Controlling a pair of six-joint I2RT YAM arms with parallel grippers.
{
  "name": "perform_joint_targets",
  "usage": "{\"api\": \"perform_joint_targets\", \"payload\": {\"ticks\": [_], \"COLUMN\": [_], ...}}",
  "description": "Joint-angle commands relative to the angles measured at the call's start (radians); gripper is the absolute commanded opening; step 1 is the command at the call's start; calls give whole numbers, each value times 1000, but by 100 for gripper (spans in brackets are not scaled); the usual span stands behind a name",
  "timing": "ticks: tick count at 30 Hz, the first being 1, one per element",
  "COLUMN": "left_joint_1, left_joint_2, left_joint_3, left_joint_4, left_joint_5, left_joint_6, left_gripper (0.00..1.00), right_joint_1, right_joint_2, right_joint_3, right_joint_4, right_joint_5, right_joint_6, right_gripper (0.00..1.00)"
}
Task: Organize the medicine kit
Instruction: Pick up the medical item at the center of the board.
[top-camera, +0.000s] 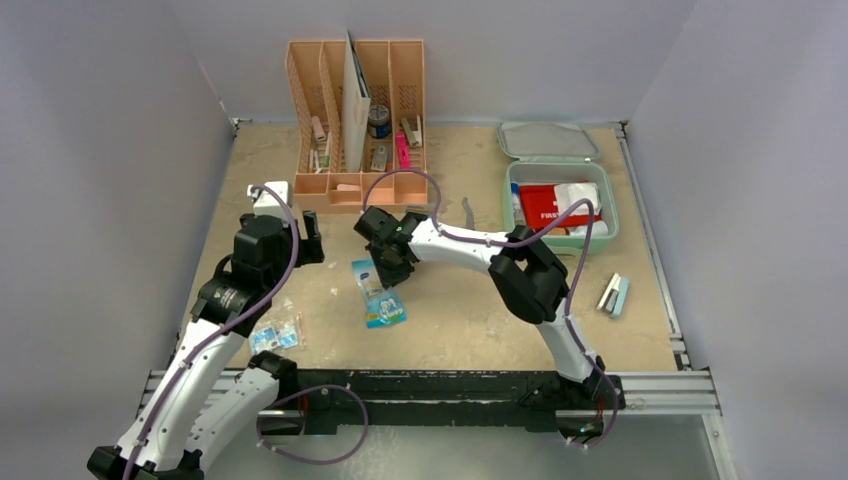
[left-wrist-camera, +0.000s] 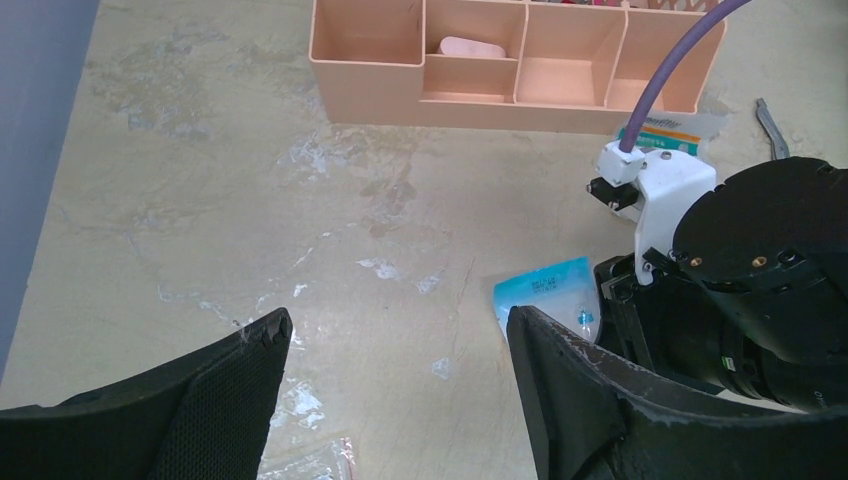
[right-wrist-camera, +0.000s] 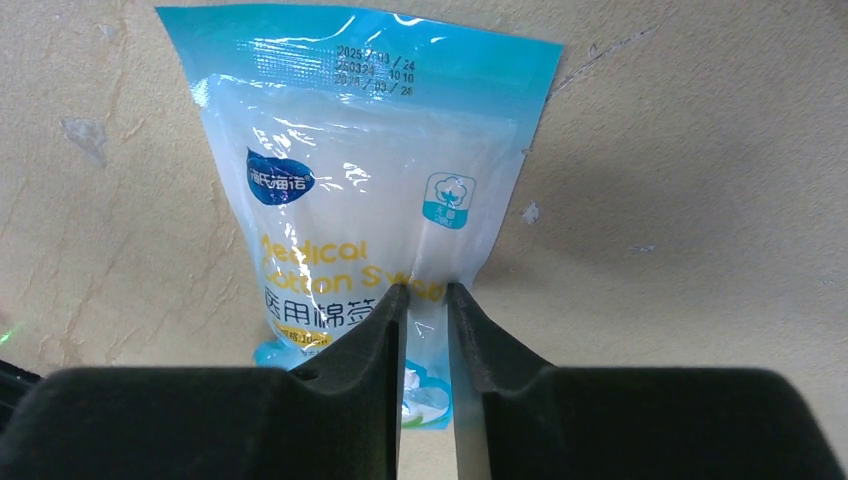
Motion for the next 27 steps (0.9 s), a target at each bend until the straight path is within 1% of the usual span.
{"api": "perform_joint_targets", "payload": {"ticks": [1, 5, 6, 12, 15, 20, 27], "left_joint_1": [-4, -4, -4, -4, -4, -4, -4], "left_joint_2": [6, 3, 5, 50, 82, 136, 249], "left_joint_3": [0, -5, -8, -13, -5, -41, -115], "left_joint_4": [37, 40, 40, 30, 16, 33, 135], "left_joint_5": [-22, -10, -1, 63, 113, 272, 491], "left_joint_6": [21, 18, 17, -36, -81, -174, -305], "left_gripper": [78, 79, 79, 79, 78, 73, 69], "right_joint_1": [2, 1, 2, -1, -5, -19, -44], "right_joint_2": [37, 32, 20, -103, -164, -265, -372], "right_joint_3": [10, 8, -2, -115, -182, -286, -404], "right_joint_4": [-31, -62, -66, -16, 17, 71, 154], "right_joint_5": [17, 3, -7, 11, -12, -52, -103], "right_joint_6": [-19, -19, -20, -38, -33, -13, 11], "right_gripper": [18, 1, 0, 0, 0, 0, 0]}}
